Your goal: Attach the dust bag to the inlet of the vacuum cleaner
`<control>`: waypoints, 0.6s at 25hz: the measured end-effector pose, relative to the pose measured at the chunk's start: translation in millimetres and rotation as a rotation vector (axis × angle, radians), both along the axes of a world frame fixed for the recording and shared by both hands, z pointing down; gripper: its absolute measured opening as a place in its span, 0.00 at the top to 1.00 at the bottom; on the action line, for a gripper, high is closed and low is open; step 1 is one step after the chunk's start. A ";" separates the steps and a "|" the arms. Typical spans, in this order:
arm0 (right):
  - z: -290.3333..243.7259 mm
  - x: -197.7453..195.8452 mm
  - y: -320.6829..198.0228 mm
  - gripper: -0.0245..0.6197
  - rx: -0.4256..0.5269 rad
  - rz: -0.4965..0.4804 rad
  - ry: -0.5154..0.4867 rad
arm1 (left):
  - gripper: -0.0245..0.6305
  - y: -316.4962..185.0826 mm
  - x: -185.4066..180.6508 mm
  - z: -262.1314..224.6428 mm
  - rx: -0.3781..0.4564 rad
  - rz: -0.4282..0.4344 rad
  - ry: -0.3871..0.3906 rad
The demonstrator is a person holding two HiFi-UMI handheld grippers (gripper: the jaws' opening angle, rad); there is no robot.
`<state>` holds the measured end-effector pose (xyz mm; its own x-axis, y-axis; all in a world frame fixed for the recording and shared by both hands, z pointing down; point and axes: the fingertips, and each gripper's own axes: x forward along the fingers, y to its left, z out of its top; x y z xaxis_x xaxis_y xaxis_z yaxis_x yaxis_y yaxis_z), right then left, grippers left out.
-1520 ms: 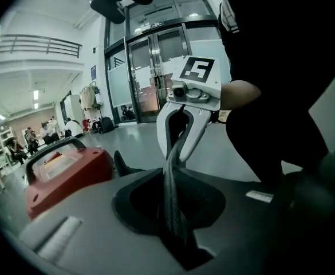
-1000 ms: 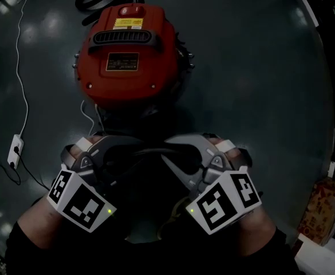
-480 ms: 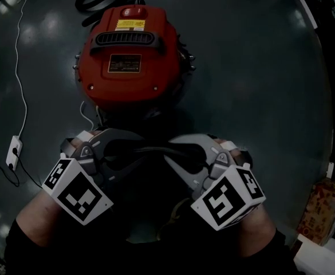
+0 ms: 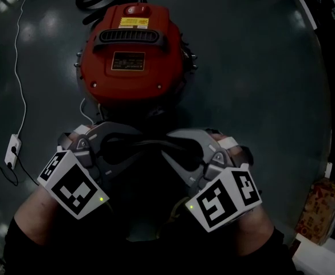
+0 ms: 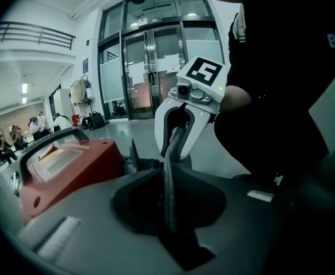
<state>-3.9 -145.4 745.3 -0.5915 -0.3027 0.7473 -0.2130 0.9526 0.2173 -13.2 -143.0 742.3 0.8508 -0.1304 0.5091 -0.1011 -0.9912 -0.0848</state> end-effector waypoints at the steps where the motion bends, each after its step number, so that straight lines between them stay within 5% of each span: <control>1: 0.1 0.3 0.0 0.83 -0.001 0.005 -0.002 | 0.86 -1.0 0.5 0.3 0.002 0.002 -0.002; 15: 1.2 7.2 -8.2 0.81 0.021 0.021 -0.027 | 0.85 -10.1 9.5 0.8 0.072 -0.002 -0.037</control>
<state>3.3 -153.5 746.4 -0.6044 -0.3309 0.7247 -0.2393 0.9431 0.2311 -3.7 -153.1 743.0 0.8313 -0.1693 0.5294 -0.0985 -0.9823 -0.1594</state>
